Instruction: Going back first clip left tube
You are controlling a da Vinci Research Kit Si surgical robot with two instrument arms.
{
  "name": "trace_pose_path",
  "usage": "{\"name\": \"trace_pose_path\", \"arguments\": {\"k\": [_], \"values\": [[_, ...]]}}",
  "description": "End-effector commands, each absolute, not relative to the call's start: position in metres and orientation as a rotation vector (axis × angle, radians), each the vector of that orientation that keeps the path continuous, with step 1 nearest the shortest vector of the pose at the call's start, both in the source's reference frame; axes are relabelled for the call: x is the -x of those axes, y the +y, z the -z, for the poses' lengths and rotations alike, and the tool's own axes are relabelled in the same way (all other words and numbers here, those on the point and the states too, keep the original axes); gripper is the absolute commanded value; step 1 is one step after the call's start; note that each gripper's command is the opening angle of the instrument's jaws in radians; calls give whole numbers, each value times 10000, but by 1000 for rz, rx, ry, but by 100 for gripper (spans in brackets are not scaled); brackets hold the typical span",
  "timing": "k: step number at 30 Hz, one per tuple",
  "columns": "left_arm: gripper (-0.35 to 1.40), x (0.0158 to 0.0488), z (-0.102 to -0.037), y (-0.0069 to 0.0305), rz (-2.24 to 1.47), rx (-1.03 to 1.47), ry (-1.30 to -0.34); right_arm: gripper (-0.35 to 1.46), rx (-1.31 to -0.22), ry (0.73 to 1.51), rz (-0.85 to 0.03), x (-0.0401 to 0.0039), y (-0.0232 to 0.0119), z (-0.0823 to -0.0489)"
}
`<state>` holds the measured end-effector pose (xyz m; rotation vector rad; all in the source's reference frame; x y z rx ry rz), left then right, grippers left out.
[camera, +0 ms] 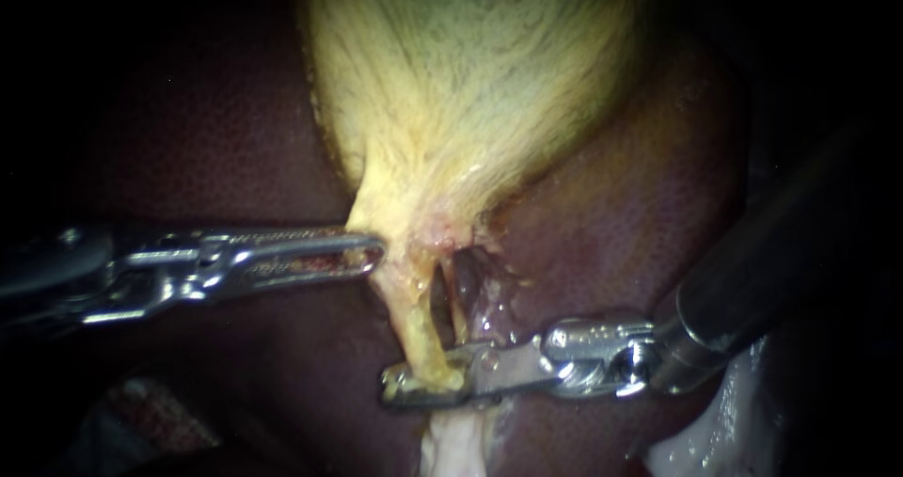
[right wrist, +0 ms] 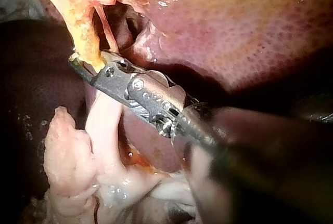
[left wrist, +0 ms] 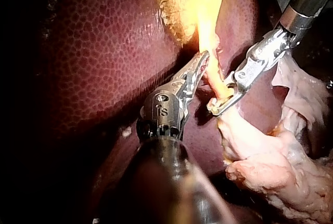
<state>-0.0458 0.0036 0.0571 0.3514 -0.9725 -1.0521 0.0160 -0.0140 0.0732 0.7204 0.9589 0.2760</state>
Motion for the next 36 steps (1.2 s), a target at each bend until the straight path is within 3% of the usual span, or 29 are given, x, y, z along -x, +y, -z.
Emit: {"name": "trace_pose_path", "arguments": {"k": [1,11,12,13,16,20,29,36], "values": [[-30,458,-571,36,1052,-351,-973,-35,-720,959,-275,-160,-140,-732],[-30,457,-570,36,1052,-352,-973,-35,-717,956,-275,-161,-142,-731],[-30,457,-570,36,1052,-352,-973,-28,-716,953,-275,-161,-142,-731],[-30,457,-570,36,1052,-352,-973,-5,-719,951,-281,-162,-142,-731],[-30,457,-570,36,1052,-352,-973,32,-670,996,-196,-166,-142,-731],[-30,456,-570,36,1051,-352,-973,51,-584,1069,-107,-172,-138,-731],[-30,456,-569,35,1052,-352,-973,60,-408,1111,-4,-171,-123,-724],[-30,456,-568,35,1051,-352,-973,60,-365,1111,13,-165,-122,-723]]}}
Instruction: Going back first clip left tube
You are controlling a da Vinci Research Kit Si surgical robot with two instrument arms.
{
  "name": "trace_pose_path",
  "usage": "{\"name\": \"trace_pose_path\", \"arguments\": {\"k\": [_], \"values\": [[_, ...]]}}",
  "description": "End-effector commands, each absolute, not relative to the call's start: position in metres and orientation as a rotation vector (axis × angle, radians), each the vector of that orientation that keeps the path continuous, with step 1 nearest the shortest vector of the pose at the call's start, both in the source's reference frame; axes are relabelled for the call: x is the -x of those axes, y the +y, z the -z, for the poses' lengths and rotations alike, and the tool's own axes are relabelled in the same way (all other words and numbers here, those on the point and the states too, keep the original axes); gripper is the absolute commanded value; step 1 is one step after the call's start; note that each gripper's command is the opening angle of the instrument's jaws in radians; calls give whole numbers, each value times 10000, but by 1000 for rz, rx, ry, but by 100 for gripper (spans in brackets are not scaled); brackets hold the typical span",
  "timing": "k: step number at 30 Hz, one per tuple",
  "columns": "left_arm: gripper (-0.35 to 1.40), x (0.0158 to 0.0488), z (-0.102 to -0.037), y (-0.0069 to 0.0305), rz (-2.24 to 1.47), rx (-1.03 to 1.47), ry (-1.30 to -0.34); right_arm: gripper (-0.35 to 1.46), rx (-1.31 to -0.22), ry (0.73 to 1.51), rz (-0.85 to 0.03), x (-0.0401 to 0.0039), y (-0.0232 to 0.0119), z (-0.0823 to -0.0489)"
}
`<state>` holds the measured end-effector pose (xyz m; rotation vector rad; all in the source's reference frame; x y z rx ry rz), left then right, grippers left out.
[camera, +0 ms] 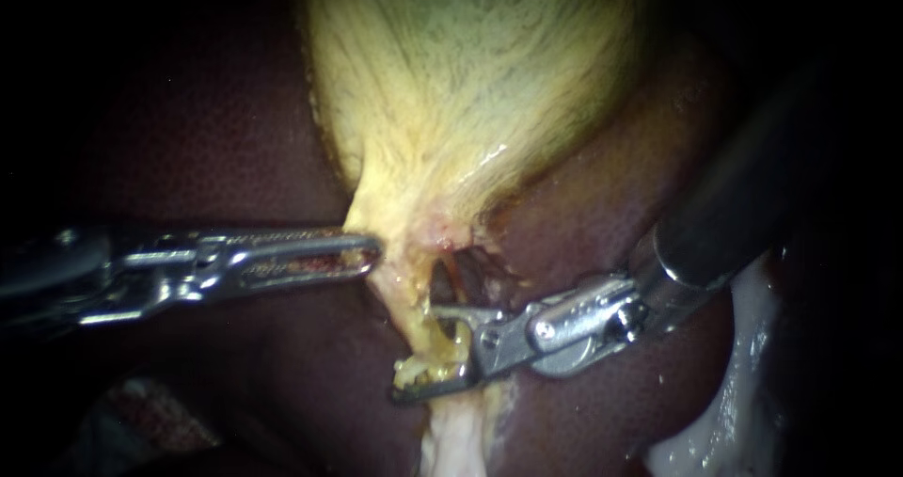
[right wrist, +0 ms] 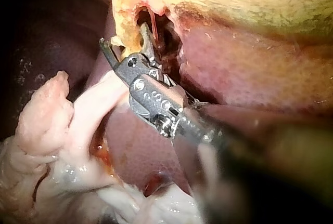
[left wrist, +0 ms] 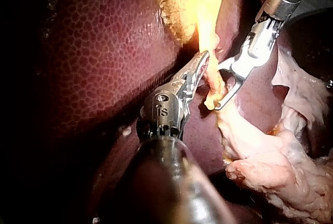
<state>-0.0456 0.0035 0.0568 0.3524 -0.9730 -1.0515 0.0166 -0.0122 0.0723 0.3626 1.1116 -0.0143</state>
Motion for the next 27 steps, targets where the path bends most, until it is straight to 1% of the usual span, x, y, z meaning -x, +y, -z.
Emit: {"name": "trace_pose_path", "arguments": {"k": [1,8,21,27], "values": [[-30,455,-568,35,1051,-352,-973,60,-365,1112,14,-164,-122,-723],[-30,453,-569,35,1050,-353,-973,60,-368,1114,12,-141,-118,-710],[-30,450,-573,36,1049,-354,-974,60,-331,1102,-22,-65,-85,-654],[-30,450,-574,37,1050,-351,-973,60,-280,1103,15,-49,-68,-626]]}}
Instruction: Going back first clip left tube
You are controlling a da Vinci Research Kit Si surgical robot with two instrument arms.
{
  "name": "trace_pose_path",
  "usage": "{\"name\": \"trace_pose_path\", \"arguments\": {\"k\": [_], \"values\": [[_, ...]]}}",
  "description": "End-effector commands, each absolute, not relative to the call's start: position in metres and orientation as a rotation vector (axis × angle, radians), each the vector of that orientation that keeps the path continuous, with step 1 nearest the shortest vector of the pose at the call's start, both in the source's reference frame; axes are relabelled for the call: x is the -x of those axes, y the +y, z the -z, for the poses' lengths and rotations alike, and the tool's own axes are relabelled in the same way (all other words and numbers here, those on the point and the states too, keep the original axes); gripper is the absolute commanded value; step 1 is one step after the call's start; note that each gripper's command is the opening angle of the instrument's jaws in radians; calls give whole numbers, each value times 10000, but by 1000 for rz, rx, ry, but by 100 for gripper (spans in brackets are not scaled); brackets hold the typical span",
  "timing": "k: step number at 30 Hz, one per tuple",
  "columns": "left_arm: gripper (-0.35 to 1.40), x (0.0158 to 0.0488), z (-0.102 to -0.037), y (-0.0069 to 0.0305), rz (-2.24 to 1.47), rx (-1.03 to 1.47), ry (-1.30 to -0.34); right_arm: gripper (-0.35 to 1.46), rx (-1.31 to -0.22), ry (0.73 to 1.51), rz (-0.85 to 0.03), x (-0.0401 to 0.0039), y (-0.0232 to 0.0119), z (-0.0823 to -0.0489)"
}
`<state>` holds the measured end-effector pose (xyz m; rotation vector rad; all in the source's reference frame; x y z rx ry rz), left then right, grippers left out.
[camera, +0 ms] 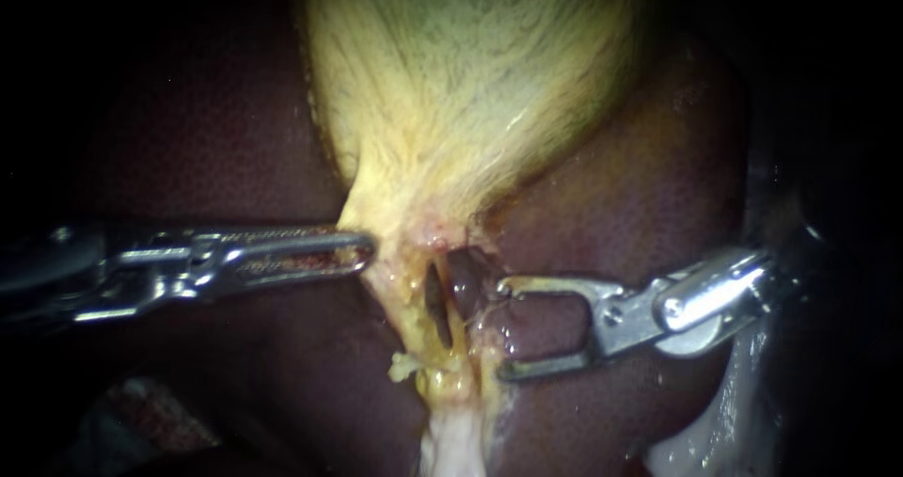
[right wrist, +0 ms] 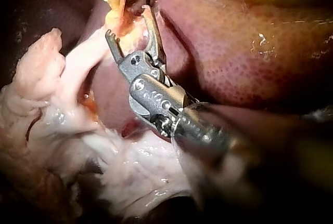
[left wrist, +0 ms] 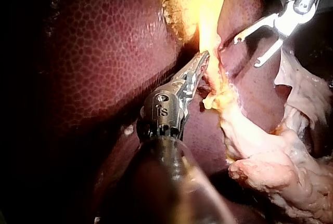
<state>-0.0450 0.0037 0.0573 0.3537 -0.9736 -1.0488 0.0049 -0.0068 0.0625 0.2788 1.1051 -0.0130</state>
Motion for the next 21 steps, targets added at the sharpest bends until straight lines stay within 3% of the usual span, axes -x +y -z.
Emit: {"name": "trace_pose_path", "arguments": {"k": [1,11,21], "values": [[-30,450,-574,37,1050,-352,-973,60,-274,1108,27,-46,-65,-621],[-30,450,-586,43,1053,-348,-972,60,-243,1128,97,-28,-55,-596],[-30,466,-625,44,1050,-335,-974,60,-242,1130,106,-20,-59,-591]]}}
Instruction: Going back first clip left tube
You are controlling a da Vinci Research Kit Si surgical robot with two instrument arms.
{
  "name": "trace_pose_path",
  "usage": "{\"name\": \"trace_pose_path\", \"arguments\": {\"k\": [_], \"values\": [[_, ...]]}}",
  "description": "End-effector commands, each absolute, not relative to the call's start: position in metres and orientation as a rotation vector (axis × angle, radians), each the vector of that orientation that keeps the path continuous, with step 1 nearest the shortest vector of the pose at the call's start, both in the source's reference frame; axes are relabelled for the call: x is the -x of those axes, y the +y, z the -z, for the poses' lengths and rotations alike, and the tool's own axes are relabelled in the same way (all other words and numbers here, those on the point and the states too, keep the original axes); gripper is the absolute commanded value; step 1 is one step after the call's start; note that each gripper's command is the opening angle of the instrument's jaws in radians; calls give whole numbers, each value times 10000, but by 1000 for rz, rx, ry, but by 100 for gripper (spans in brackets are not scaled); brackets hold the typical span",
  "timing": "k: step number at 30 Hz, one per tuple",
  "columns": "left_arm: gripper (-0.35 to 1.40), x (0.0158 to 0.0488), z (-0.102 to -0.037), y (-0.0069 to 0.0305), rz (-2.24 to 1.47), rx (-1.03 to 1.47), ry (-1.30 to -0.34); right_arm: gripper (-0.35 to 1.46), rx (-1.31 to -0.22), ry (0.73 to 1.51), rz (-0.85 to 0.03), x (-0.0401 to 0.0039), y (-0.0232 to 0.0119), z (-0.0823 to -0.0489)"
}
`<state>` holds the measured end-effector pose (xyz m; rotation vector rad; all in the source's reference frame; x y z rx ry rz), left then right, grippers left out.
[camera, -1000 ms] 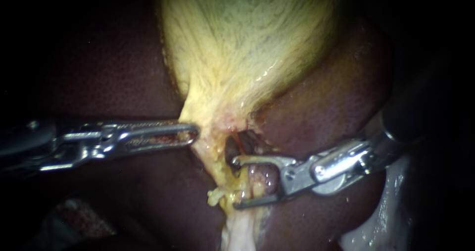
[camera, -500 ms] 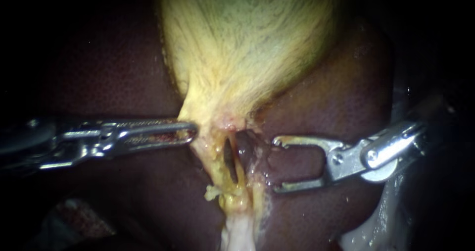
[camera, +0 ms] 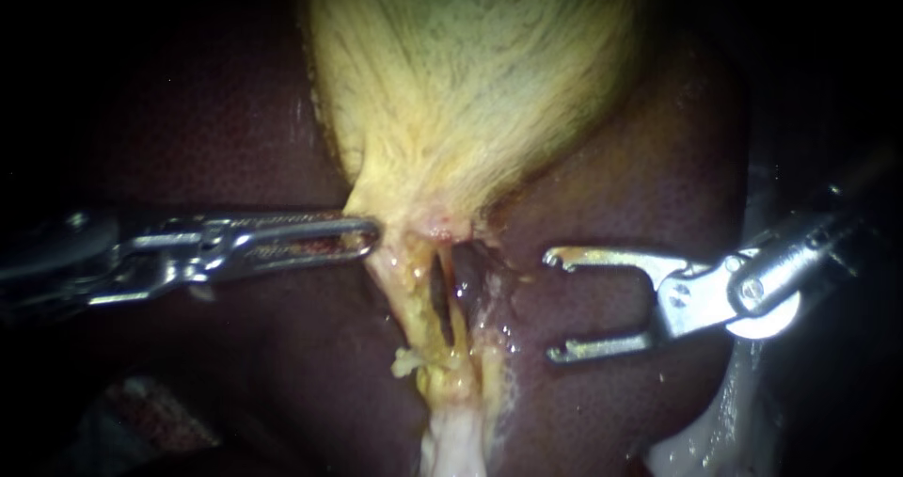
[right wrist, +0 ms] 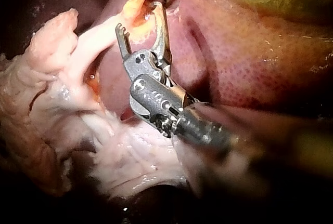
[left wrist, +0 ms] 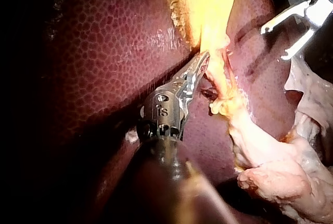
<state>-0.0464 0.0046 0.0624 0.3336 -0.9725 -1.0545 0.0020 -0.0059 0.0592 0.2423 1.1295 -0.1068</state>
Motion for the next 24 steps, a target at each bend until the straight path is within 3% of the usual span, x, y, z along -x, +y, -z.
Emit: {"name": "trace_pose_path", "arguments": {"k": [1,9,24], "values": [[-30,470,-629,42,1047,-336,-979,60,-239,1131,112,-20,-59,-591],[-30,498,-649,25,1020,-356,-965,60,-236,1131,116,-21,-60,-589],[-30,499,-650,26,1017,-360,-963,60,-238,1138,116,-24,-62,-588]]}}
